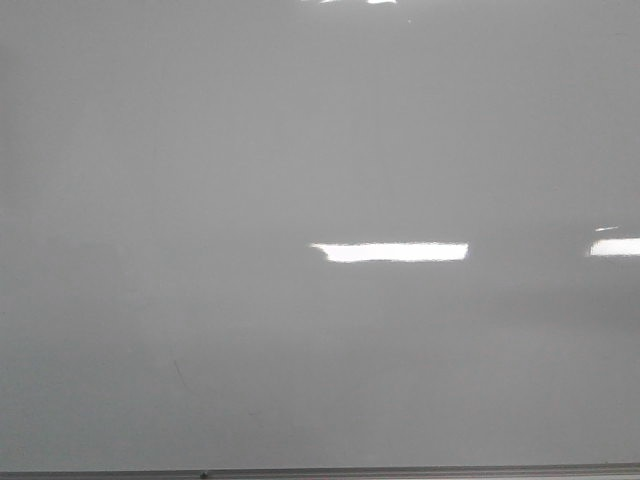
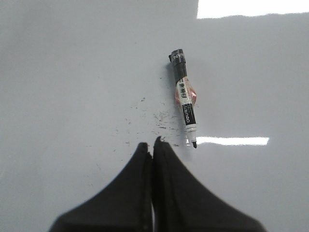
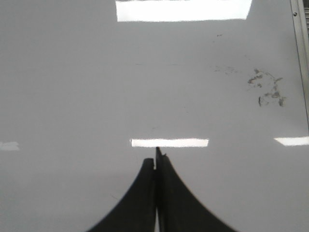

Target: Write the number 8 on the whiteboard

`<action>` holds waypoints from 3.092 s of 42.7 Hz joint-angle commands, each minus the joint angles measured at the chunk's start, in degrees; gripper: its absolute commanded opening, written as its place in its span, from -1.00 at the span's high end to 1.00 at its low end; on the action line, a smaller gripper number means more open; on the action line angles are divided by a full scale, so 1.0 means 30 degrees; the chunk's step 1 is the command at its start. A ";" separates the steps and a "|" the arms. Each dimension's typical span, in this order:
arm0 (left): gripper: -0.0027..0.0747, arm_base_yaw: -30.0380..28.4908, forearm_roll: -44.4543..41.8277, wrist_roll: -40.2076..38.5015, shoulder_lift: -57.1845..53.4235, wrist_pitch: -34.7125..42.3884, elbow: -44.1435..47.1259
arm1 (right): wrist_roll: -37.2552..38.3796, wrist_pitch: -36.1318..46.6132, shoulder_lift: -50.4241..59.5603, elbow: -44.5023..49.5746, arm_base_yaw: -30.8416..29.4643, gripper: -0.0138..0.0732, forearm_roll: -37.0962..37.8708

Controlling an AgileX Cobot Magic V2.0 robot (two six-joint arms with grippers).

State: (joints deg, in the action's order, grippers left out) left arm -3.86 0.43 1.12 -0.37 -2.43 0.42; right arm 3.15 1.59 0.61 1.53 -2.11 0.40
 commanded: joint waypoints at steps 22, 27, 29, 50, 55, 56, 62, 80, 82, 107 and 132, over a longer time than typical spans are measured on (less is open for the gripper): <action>0.98 0.0129 0.0182 -0.0056 -0.0239 0.1688 0.0236 | -0.0036 0.1465 0.0334 -0.0045 -0.0092 0.84 0.0257; 0.99 0.0407 0.0182 -0.0056 -0.0239 0.1688 0.0236 | -0.0036 0.1465 0.0334 -0.0045 -0.0092 0.84 0.0257; 0.99 0.0619 0.0182 -0.0056 -0.0239 0.1688 0.0236 | -0.0036 0.1465 0.0334 -0.0045 -0.0092 0.84 0.0257; 0.99 0.0813 0.0182 -0.0056 -0.0239 0.1688 0.0236 | -0.0036 0.1840 0.0334 -0.0057 -0.0092 0.84 0.0257; 0.99 0.0813 0.0147 -0.0056 -0.0239 0.2403 0.0236 | -0.0017 0.2381 0.0334 -0.0427 -0.0092 0.84 0.0257; 0.99 0.0813 0.0112 -0.0056 -0.0239 0.3040 0.0236 | -0.0017 0.2300 0.0334 -0.0644 -0.0092 0.84 0.0257; 0.99 0.0889 0.0112 -0.0131 -0.0239 0.4245 -0.1022 | -0.0017 -0.0074 0.0220 -0.3175 -0.0092 0.84 0.0257; 0.99 0.0900 0.0112 -0.0131 0.3578 -0.4160 -1.1291 | -0.0155 -0.9564 -0.4949 -1.2987 -0.0092 0.84 0.0258; 0.99 0.0900 0.0112 -0.0131 0.4374 -0.5275 -1.2435 | -0.0236 -1.0317 -0.5591 -1.3885 -0.0092 0.84 0.0258; 0.99 0.0900 0.0261 -0.0131 0.8864 -0.9692 -1.4706 | -0.0369 -1.4205 -1.0446 -1.6551 -0.0092 0.84 0.0275; -0.15 0.0973 0.0261 -0.0131 1.1719 -0.9176 -1.4257 | -0.3482 -1.4738 -1.2392 -1.6551 0.1433 -0.70 -0.1955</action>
State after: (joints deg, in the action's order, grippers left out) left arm -1.56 0.64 1.12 32.40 -34.65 -40.48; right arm -6.73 -46.05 -35.39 -46.60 2.24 -5.16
